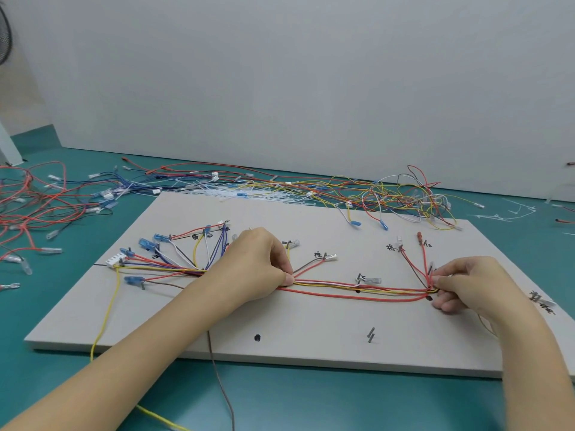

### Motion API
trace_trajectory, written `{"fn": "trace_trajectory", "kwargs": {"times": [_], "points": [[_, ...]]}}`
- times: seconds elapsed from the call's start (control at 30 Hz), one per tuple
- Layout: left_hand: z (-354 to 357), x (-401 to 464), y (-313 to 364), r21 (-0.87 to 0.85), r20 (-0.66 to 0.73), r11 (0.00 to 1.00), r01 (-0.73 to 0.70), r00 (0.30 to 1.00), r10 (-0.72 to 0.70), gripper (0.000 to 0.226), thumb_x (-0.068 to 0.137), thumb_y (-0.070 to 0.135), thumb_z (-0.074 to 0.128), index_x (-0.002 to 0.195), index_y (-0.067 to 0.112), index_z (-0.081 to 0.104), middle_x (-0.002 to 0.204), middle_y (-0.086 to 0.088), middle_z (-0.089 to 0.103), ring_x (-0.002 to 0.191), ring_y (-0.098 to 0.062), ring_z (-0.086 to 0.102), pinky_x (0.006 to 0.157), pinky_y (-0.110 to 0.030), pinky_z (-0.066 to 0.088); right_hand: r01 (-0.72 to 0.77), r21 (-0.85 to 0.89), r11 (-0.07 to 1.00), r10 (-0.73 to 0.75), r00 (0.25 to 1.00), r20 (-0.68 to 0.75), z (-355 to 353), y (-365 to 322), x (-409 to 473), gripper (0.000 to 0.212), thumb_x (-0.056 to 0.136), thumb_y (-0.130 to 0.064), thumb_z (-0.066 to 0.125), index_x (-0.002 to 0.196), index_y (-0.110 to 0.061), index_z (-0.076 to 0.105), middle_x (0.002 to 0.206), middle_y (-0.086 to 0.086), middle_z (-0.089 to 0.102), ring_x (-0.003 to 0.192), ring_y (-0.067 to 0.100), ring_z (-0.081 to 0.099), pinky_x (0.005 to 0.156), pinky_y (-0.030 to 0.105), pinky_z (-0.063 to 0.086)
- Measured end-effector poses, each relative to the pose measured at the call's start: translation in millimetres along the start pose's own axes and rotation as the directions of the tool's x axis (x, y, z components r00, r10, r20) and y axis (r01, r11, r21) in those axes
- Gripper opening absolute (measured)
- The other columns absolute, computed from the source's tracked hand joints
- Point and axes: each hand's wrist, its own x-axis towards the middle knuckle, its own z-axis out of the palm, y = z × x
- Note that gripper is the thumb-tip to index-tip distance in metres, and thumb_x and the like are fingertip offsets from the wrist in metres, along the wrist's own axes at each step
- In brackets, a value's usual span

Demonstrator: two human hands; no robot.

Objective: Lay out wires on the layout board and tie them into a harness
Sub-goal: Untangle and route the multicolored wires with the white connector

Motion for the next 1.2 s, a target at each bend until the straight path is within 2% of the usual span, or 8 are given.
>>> {"fn": "trace_trajectory", "kwargs": {"times": [0.3, 0.5, 0.67, 0.8, 0.87, 1.0, 1.1, 1.2], "points": [[-1.7, 2.1, -0.4, 0.026, 0.02, 1.0, -0.01, 1.0, 0.01, 0.022, 0.07, 0.015, 0.083, 0.056, 0.026, 0.07, 0.063, 0.005, 0.07, 0.063, -0.009, 0.064, 0.063, -0.023, 0.054, -0.028, 0.093, 0.995, 0.031, 0.999, -0.032, 6.0, -1.3, -2.5, 0.016, 0.092, 0.008, 0.051, 0.079, 0.011, 0.06, 0.051, 0.021, 0.061, 0.033, 0.02, 0.059, 0.035, 0.021, 0.049], [-1.8, 4.2, -1.3, 0.038, 0.029, 0.999, -0.004, 1.0, 0.003, 0.019, 0.07, 0.016, 0.083, 0.057, 0.025, 0.072, 0.061, 0.007, 0.069, 0.057, -0.003, 0.061, 0.055, -0.017, 0.047, -0.012, 0.088, 0.996, 0.021, 0.995, -0.101, 12.3, -1.0, -0.7, 0.018, 0.088, -0.003, 0.06, 0.074, 0.007, 0.064, 0.05, 0.016, 0.065, 0.04, 0.022, 0.064, 0.048, 0.026, 0.057], [-1.6, 4.9, -1.9, 0.035, 0.03, 0.999, -0.001, 1.0, 0.0, 0.02, 0.07, 0.017, 0.083, 0.056, 0.026, 0.071, 0.056, 0.01, 0.066, 0.05, 0.003, 0.057, 0.051, -0.014, 0.042, -0.02, 0.064, 0.998, 0.029, 0.989, -0.145, 17.1, -3.1, -1.1, 0.017, 0.087, -0.005, 0.066, 0.071, 0.003, 0.066, 0.048, 0.015, 0.064, 0.04, 0.022, 0.063, 0.076, 0.042, 0.059], [-1.2, 5.2, -2.2, 0.043, 0.027, 0.999, -0.011, 1.0, 0.009, 0.021, 0.07, 0.016, 0.082, 0.056, 0.026, 0.07, 0.055, 0.011, 0.065, 0.049, 0.004, 0.055, 0.049, -0.011, 0.039, -0.014, 0.061, 0.998, 0.024, 0.986, -0.167, 18.8, -1.2, 0.5, 0.018, 0.087, -0.006, 0.066, 0.072, 0.002, 0.066, 0.048, 0.014, 0.064, 0.044, 0.024, 0.064, 0.083, 0.046, 0.057], [-2.9, 4.9, -2.9, 0.055, 0.03, 0.998, -0.006, 1.0, 0.004, 0.02, 0.071, 0.016, 0.082, 0.056, 0.025, 0.071, 0.055, 0.01, 0.065, 0.051, 0.002, 0.057, 0.05, -0.013, 0.042, -0.004, 0.074, 0.997, 0.015, 0.987, -0.159, 18.9, -1.1, 1.5, 0.018, 0.088, -0.006, 0.066, 0.072, 0.002, 0.066, 0.049, 0.014, 0.065, 0.046, 0.024, 0.065, 0.079, 0.043, 0.059], [-17.5, 0.7, -15.6, 0.081, 0.032, 0.996, 0.043, 0.998, -0.046, 0.021, 0.071, 0.015, 0.082, 0.056, 0.023, 0.071, 0.055, 0.007, 0.066, 0.053, -0.002, 0.058, 0.051, -0.016, 0.044, 0.034, 0.155, 0.987, -0.023, 0.997, -0.072, 30.6, -8.2, 0.9, 0.019, 0.087, -0.001, 0.066, 0.069, 0.004, 0.066, 0.052, 0.015, 0.064, 0.043, 0.02, 0.063, 0.054, 0.026, 0.058], [-36.0, -0.4, -26.3, 0.09, 0.042, 0.992, 0.093, 0.994, -0.097, 0.02, 0.07, 0.015, 0.084, 0.056, 0.022, 0.072, 0.058, 0.004, 0.068, 0.057, -0.009, 0.061, 0.056, -0.022, 0.048, 0.078, 0.167, 0.983, -0.073, 0.997, -0.04, 48.0, -16.1, -0.5, 0.018, 0.088, -0.003, 0.065, 0.071, 0.003, 0.067, 0.052, 0.013, 0.065, 0.044, 0.019, 0.064, 0.053, 0.023, 0.058], [-47.7, 1.5, -31.7, 0.121, 0.051, 0.985, 0.123, 0.99, -0.13, 0.019, 0.07, 0.017, 0.084, 0.057, 0.023, 0.072, 0.059, 0.005, 0.068, 0.057, -0.01, 0.059, 0.053, -0.021, 0.042, 0.109, 0.185, 0.977, -0.105, 0.994, -0.034, 60.6, -20.0, -0.8, 0.018, 0.089, -0.005, 0.065, 0.072, 0.002, 0.067, 0.05, 0.01, 0.065, 0.04, 0.016, 0.062, 0.049, 0.023, 0.057]]}}
